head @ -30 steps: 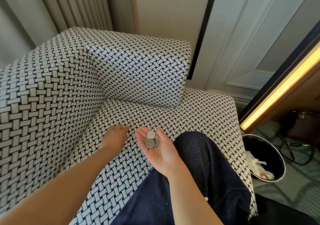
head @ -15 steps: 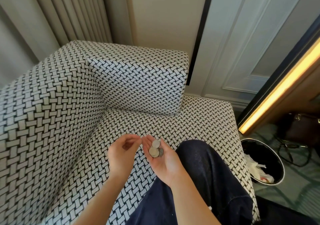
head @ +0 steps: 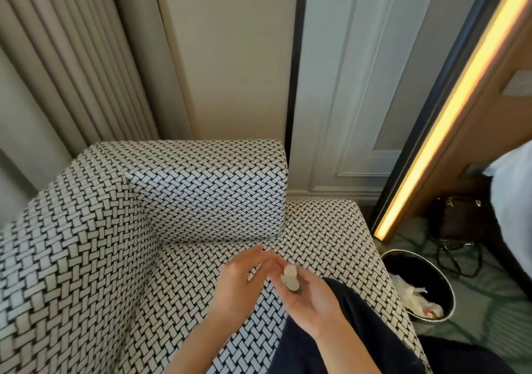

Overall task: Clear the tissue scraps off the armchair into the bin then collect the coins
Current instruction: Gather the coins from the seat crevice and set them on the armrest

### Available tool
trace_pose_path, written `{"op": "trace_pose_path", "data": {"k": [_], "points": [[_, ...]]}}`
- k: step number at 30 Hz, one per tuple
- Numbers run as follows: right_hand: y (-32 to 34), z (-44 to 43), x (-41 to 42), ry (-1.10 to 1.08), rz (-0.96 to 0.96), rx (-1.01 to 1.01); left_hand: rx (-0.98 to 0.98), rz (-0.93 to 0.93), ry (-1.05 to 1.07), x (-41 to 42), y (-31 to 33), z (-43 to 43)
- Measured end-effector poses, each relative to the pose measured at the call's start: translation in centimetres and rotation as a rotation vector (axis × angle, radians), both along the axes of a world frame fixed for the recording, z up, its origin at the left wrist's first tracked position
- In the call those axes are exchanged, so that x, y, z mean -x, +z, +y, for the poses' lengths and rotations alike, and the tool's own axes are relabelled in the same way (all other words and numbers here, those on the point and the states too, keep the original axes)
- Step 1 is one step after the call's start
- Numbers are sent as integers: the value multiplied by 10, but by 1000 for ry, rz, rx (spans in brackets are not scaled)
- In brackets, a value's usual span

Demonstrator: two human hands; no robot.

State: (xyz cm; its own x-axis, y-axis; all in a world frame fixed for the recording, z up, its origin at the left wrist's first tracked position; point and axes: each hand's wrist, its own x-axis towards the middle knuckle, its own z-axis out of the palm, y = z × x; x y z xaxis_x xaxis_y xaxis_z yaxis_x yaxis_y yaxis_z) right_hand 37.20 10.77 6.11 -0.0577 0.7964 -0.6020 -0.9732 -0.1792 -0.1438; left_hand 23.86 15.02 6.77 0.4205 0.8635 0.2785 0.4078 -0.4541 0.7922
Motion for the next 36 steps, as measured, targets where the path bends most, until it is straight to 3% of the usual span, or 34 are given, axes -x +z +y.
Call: {"op": "trace_pose_path", "data": {"k": [6,11,18,21,36], "points": [[55,25,-41,-142,-6,-71,64,61,8,3,37,77],[94,65,-62,-94,-137,-161,6,155,79,-8,54,165],[121,142,-70,54,-224,-189,-74,609,300,-19,43,271],[119,181,-73,143,-261,-199,-139,588,423,-21,33,274],[101,313,-71,612,-508,-124,-416,339,563,-22,18,274]]}}
